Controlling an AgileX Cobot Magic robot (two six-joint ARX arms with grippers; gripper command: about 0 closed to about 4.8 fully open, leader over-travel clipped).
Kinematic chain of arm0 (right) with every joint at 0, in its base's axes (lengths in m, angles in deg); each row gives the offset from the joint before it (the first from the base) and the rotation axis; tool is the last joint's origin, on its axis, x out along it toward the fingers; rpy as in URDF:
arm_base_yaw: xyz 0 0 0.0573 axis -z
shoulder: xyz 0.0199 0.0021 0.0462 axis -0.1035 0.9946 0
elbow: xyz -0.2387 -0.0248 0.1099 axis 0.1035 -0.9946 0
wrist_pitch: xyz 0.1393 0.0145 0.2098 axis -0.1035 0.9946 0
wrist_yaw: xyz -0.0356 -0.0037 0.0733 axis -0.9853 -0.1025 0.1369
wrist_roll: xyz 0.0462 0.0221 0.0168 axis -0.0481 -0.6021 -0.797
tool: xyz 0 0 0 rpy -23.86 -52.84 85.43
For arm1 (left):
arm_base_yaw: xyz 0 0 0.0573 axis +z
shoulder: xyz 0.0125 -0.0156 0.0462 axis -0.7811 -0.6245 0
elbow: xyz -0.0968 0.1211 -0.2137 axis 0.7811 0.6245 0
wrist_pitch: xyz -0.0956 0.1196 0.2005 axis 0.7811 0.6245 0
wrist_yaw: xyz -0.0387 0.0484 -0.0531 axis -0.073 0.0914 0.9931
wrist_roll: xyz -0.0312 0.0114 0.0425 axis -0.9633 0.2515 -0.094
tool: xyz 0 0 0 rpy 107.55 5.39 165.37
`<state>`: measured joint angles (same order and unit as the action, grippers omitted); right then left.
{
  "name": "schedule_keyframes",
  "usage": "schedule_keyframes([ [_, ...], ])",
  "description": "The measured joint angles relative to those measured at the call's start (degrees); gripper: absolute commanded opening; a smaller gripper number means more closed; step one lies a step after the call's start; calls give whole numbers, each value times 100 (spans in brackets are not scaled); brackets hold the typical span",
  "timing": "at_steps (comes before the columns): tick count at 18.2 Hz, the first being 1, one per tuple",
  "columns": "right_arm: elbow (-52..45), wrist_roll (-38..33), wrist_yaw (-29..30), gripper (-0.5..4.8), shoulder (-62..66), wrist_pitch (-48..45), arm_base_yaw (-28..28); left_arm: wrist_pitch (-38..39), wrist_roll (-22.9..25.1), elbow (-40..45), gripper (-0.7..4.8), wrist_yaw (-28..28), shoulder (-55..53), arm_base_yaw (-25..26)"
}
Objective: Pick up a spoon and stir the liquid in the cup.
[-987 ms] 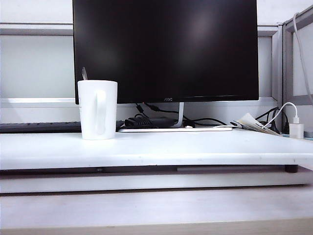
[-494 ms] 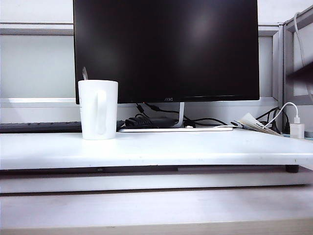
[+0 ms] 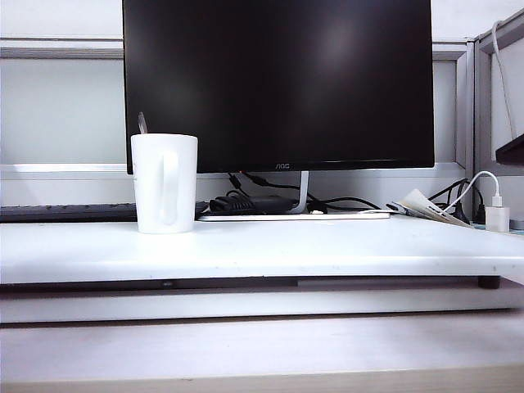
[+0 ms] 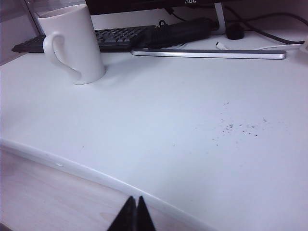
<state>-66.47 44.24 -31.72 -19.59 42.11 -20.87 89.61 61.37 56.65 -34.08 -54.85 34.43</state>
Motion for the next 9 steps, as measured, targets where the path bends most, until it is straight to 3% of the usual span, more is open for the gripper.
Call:
schedule_keyframes([
  [5,0,0,7,-1,-26,4,28,-37,2,0,-4,17,59,63],
  [9,0,-2,48,-1,-498,-59,544,-83,0,24,-5,52,61,883],
])
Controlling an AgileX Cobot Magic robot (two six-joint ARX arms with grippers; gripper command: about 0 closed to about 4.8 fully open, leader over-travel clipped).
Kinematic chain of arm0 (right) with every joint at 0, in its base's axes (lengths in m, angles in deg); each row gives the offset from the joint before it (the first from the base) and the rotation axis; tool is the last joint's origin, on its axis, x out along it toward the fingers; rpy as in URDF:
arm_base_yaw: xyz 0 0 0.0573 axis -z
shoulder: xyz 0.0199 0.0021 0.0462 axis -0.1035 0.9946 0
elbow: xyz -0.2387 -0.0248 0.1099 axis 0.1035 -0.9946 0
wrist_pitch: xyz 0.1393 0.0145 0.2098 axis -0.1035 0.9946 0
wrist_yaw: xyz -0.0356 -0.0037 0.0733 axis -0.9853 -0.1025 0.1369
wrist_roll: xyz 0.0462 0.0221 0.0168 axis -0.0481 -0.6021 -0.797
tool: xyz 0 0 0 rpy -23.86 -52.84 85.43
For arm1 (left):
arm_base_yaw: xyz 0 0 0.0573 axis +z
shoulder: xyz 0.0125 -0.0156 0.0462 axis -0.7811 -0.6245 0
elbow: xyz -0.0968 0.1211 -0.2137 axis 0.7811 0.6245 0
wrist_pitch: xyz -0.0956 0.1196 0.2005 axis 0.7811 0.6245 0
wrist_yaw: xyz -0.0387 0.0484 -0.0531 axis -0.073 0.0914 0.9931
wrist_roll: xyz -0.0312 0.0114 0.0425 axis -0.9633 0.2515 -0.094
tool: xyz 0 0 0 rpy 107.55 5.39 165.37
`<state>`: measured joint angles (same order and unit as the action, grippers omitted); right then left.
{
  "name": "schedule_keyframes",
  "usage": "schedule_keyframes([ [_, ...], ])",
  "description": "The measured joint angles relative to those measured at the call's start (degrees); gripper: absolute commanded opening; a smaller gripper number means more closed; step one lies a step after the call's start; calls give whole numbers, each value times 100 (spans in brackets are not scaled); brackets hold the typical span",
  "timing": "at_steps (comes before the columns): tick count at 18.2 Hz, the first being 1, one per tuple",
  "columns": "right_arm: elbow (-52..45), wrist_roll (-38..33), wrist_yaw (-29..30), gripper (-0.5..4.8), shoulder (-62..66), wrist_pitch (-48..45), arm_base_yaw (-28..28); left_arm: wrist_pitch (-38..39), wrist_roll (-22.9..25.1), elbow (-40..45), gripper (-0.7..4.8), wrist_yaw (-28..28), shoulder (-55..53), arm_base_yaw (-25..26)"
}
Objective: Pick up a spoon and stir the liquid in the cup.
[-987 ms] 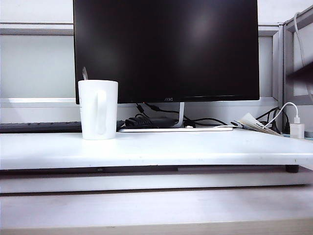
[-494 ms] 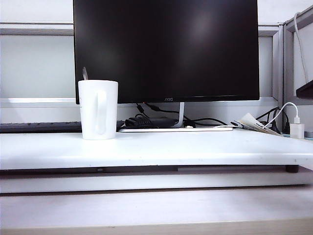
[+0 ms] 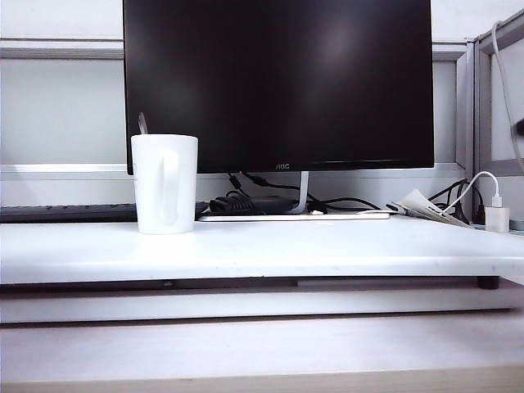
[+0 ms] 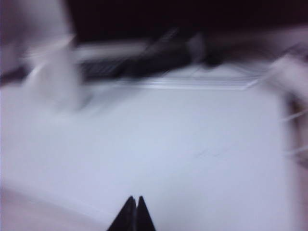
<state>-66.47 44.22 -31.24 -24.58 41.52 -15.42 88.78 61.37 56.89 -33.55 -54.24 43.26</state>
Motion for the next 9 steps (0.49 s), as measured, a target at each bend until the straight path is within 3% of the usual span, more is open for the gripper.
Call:
schedule_keyframes([
  [3,0,2,-22,-1,13,-114,798,-605,0,184,-5,2,2,855],
  [9,0,0,-48,-1,13,-107,1661,-605,2,190,-4,-17,0,986],
])
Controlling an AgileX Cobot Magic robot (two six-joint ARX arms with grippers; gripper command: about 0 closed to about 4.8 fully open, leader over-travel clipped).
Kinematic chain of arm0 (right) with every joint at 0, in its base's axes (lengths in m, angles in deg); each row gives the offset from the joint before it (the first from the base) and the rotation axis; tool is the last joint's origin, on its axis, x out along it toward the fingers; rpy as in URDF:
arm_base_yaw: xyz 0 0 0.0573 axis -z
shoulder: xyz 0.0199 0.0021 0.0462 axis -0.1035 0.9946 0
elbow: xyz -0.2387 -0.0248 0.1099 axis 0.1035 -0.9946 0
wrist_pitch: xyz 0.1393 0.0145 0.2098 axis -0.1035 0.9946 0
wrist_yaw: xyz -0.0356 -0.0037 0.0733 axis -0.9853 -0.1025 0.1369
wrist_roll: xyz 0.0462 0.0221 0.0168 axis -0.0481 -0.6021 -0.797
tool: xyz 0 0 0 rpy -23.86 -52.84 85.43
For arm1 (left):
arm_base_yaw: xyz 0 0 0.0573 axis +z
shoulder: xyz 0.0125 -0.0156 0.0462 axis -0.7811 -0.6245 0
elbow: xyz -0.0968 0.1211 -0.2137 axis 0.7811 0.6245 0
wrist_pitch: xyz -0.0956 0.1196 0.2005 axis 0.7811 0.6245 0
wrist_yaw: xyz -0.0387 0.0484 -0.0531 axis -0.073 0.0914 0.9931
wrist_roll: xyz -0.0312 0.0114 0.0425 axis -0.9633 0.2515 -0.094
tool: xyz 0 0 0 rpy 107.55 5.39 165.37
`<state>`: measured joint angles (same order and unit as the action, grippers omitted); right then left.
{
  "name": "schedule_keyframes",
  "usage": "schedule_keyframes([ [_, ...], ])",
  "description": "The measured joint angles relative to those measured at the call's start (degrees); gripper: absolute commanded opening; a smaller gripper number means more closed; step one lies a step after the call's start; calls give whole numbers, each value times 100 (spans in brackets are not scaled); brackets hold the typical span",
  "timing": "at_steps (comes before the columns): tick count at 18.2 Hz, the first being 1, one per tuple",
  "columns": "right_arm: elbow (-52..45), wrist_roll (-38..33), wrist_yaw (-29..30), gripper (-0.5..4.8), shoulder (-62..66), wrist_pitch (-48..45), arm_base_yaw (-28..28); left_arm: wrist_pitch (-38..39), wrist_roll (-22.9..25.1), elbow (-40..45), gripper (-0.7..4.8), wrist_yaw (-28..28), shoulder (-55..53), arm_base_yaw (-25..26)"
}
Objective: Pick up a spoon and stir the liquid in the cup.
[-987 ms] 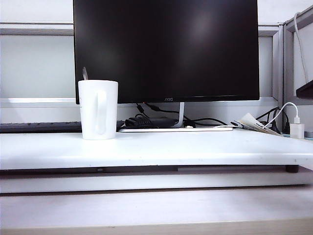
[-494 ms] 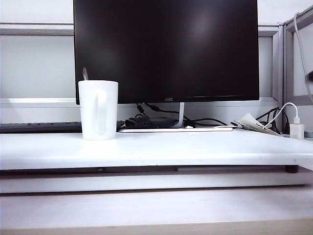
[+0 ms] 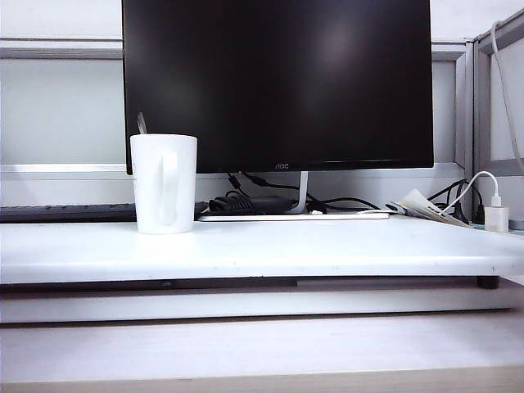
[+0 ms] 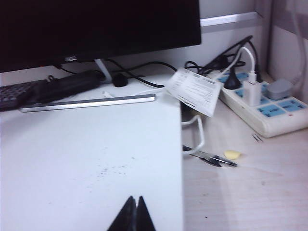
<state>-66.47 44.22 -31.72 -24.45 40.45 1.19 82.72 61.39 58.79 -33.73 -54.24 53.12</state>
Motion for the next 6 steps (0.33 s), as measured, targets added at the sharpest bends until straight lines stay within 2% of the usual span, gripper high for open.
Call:
schedule_keyframes([
  [6,0,2,-4,-1,0,7,42,0,-2,0,-5,0,0,-2],
])
